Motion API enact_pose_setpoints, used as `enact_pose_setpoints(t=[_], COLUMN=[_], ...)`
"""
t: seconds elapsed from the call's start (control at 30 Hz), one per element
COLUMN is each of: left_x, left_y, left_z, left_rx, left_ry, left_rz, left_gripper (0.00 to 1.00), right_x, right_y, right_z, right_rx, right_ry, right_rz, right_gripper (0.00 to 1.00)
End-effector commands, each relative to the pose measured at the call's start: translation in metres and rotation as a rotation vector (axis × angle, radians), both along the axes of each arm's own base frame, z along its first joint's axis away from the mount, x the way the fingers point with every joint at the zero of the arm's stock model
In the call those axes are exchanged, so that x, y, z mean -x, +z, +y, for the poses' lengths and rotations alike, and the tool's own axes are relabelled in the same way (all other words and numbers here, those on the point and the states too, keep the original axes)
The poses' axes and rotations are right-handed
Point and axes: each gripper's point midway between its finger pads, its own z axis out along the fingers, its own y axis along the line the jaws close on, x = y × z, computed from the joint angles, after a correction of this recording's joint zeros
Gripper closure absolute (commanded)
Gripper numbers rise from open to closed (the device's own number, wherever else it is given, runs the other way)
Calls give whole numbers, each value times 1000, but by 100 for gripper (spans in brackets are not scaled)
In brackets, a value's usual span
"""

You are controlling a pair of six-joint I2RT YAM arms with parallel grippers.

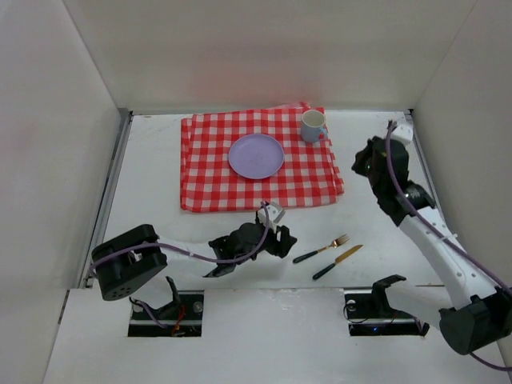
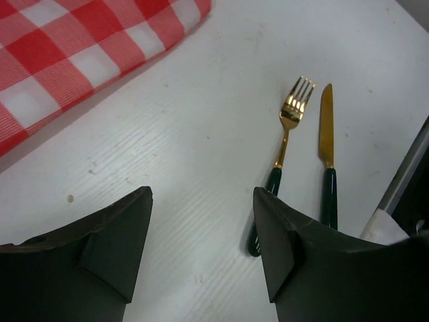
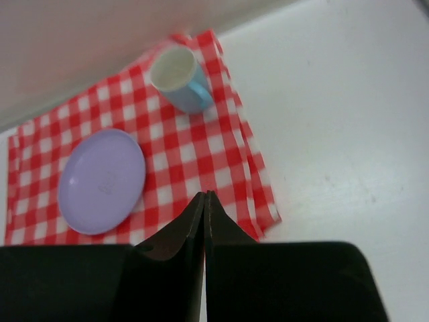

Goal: Set the dinner table for one person

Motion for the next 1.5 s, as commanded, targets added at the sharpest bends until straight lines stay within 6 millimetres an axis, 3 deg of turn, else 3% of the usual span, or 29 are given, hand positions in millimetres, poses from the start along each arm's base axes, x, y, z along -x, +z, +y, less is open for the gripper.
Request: enact_pose_setpoints(t=[0.0,0.1,0.23,0.3,0.5,0.67,0.87,0.93,1.0,1.1,1.2,1.37,1.47], left_x=[9,26,37,43,57,40,39,38,37,42,39,23,2], left_y=[34,32,19,6,-25,-40,-60,-67,-72,-63,-43,17,55], left_z=[-30,-45,-58,-64,-77,-76,-81,-81,-80,-76,-71,-62,-40], left_rx=[58,23,-90,-159,-311,-405,-504,-529,-557,-563,-529,-411,-322], left_ry=[-87,-150,-164,-194,-265,-194,-222,-226,-232,-238,-208,-111,4], left_rz=[-101,-122,-153,-169,-172,-179,-201,-201,-212,-236,-262,-308,-311], left_gripper=[40,40,39,39,40,42,45,51,66,83,88,91,91], right_x=[-2,10,18,22,30,28,27,28,30,32,36,40,44], right_y=[-63,-101,-114,-120,-124,-134,-140,-136,-133,-131,-126,-120,-115], right_z=[-2,-17,-29,-31,-26,-12,-3,-1,-2,-4,-5,-14,-20], right_rx=[-96,-137,-171,-171,-229,-266,-284,-290,-293,-304,-314,-334,-335], right_ry=[-58,-111,-135,-135,-124,-66,-30,-21,-19,-25,-28,-55,-75], right_rz=[0,6,-56,-55,-100,-85,-67,-77,-89,-98,-120,-153,-183], right_gripper=[94,88,58,53,49,49,50,50,50,50,50,50,49])
